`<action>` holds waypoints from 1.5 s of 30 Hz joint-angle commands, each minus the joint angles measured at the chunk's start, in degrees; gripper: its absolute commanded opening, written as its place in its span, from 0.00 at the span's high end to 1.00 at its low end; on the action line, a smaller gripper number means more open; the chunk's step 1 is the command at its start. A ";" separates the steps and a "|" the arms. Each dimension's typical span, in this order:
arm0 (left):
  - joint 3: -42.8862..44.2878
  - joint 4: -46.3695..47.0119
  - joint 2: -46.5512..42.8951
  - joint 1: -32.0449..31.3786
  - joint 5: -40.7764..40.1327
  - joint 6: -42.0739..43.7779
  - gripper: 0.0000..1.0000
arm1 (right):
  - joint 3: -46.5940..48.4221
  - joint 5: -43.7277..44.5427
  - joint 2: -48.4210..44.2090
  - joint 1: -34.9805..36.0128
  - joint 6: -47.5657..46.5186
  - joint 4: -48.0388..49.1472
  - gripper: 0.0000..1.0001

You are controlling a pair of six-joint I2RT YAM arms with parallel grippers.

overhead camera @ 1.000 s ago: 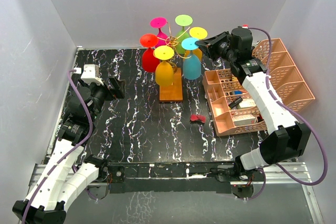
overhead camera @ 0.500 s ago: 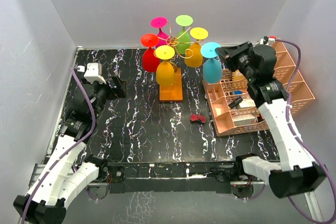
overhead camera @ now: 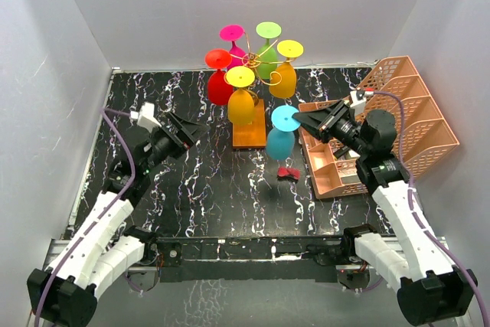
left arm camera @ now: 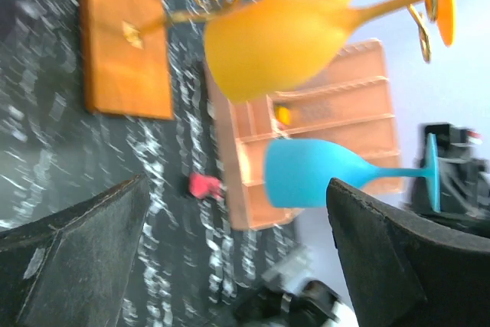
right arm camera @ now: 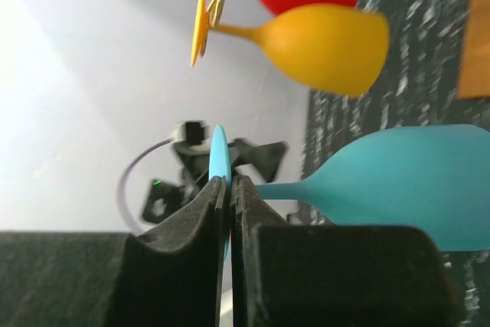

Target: Take the wine glass off the wine glass rack

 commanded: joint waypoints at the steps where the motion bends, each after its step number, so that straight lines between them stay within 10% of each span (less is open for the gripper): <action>1: -10.05 22.53 -2.12 -0.09 13.82 -22.63 0.03 | -5.99 -11.70 -0.73 0.10 16.82 21.60 0.92; 6: -18.93 49.34 0.78 -0.09 16.37 -33.57 0.03 | -12.01 -12.97 -1.10 0.17 28.55 33.67 0.92; 20: -23.23 85.34 21.32 -11.78 17.85 -40.32 0.05 | -20.93 -8.77 0.70 2.77 46.32 55.61 0.92; 34: -22.92 103.33 31.07 -17.37 15.08 -46.59 0.35 | -27.00 -1.77 0.12 4.31 47.31 58.83 0.92; 45: -25.35 103.53 29.66 -18.80 12.77 -47.79 0.18 | -31.91 2.04 1.00 4.21 48.63 64.81 0.92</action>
